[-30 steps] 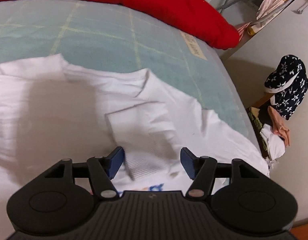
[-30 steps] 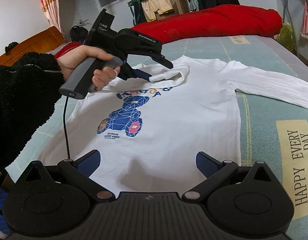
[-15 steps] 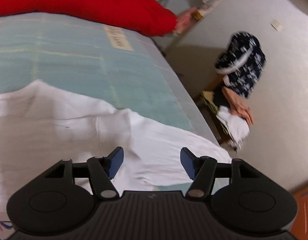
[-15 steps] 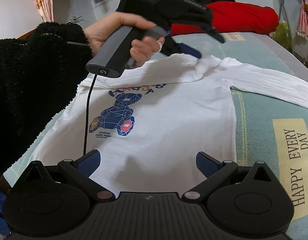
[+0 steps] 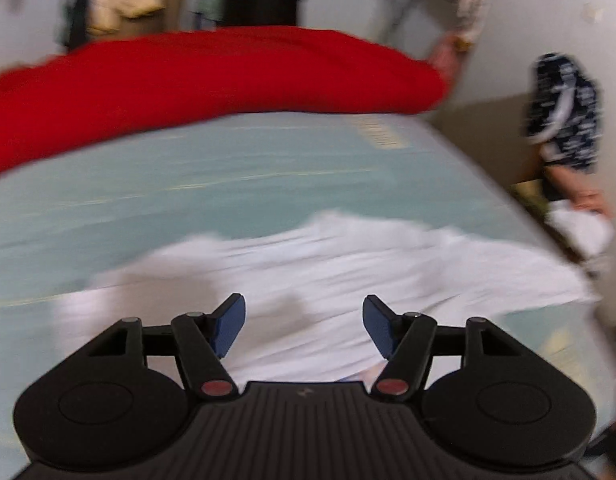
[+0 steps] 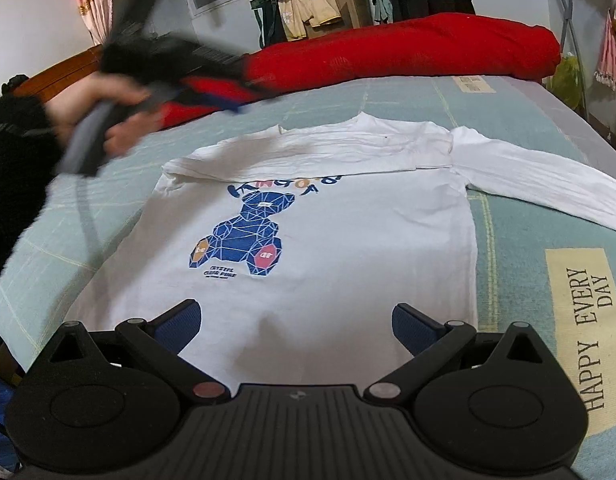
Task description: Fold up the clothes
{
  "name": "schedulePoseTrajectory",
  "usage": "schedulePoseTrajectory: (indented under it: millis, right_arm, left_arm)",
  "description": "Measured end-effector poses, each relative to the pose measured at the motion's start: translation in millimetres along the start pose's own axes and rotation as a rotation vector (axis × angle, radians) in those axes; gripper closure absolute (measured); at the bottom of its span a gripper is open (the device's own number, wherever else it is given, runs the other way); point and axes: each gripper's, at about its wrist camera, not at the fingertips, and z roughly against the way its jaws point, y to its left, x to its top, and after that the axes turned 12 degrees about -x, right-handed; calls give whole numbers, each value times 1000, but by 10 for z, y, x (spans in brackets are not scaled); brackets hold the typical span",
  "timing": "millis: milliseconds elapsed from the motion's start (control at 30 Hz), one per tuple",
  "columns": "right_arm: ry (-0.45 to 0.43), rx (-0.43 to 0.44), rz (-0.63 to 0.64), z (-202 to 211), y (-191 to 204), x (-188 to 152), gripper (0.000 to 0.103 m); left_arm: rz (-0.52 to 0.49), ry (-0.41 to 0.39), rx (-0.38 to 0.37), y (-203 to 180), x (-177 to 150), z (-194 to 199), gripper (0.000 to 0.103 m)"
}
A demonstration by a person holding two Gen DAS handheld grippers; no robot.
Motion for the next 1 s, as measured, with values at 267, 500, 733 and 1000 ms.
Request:
schedulePoseTrajectory:
  millis: [267,500,733,1000]
  right_arm:
    - [26,-13,40,-81,231,31,0]
    - [29,-52,92,-92,462,106,0]
    - [46,-61,131,-165,631,130,0]
    - [66,-65,175,-244,809,145,0]
  left_arm:
    - [66,9,104,705,-729,272,37]
    - [90,-93,114,772,-950,111,37]
    - [124,-176,334,956,-986,38,33]
    - [178,-242,206,1328,-1344,266,28]
